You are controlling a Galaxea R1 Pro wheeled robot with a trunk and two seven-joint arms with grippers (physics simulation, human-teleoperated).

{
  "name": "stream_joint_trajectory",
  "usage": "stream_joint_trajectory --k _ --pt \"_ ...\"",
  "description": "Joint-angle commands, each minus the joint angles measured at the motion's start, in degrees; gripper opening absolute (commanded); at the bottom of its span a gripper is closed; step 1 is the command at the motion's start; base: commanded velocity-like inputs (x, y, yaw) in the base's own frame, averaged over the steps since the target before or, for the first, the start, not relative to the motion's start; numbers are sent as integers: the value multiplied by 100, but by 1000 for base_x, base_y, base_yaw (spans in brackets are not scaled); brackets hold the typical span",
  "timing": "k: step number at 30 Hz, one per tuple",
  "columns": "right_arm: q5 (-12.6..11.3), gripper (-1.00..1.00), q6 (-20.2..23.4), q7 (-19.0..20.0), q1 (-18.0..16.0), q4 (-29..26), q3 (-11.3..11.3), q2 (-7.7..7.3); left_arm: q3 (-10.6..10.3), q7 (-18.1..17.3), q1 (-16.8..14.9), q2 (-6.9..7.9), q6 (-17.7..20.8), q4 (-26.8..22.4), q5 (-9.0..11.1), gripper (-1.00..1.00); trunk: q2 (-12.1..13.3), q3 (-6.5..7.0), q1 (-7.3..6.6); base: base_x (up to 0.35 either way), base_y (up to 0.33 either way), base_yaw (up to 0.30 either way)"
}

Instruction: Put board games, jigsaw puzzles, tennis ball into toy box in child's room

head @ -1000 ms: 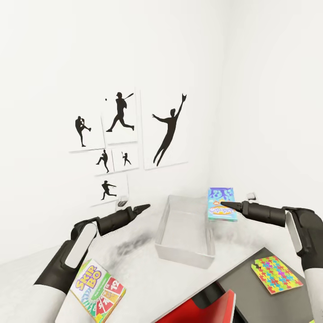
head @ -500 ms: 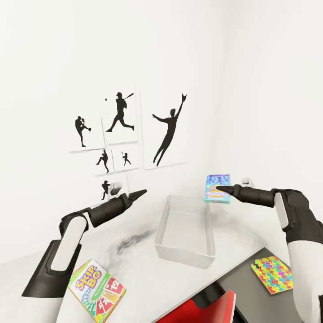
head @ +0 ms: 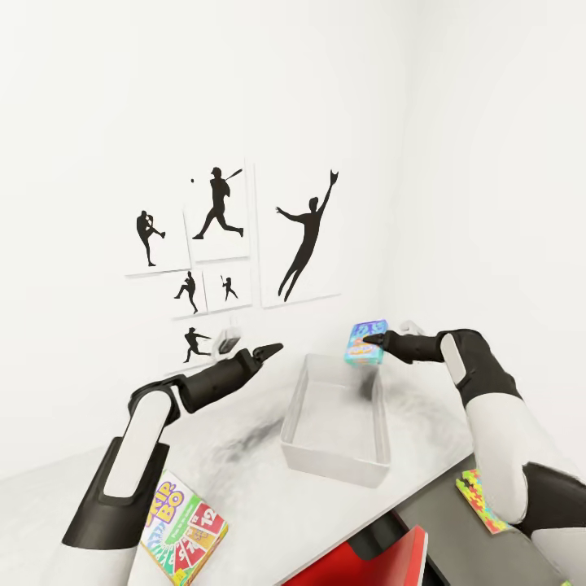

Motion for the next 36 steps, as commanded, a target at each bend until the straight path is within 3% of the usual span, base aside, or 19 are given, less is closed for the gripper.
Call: stream_joint_trajectory --k 1,2,6,11,16,21,24,25,28,36 --pt "-51 -100 -70 -139 -164 255 -11 29 -5 202 -5 -15 18 -12 149 100 -5 -4 2 0 0 0" --pt "-51 -100 -70 -139 -164 255 -11 29 -5 202 -5 -15 18 -12 149 100 -5 -5 2 0 0 0" --pt "-65 -100 -332 -440 -744 1012 -15 89 -16 602 -17 -41 18 -20 440 100 -5 -22 2 0 0 0" --pt "-71 -100 -427 -565 -1114 1364 -17 130 -30 853 -27 -53 16 -22 587 100 -5 -57 2 0 0 0" --pt "-79 -100 -454 -606 -1257 1483 -16 146 -39 987 -91 -64 12 37 605 100 -5 -98 2 0 0 0" --pt "-80 -100 -469 -632 -1350 1560 -15 160 4 1266 -664 -48 19 372 682 100 -5 -143 2 0 0 0" --pt "-79 -100 -458 -642 -1394 1586 -14 159 25 1596 -1180 -44 24 726 859 100 -5 -170 2 0 0 0" --pt "-79 -100 -458 -642 -1394 1586 -14 159 25 1596 -1180 -44 24 726 859 100 -5 -179 2 0 0 0" --pt "-78 -100 -369 -646 -1485 1599 -14 158 25 1926 -1587 -58 18 1146 1090 100 -5 -207 2 0 0 0" --pt "-59 -100 -164 -654 -1563 1616 4 165 -103 2222 -1887 -96 9 1552 1336 100 -5 -282 2 0 0 0"
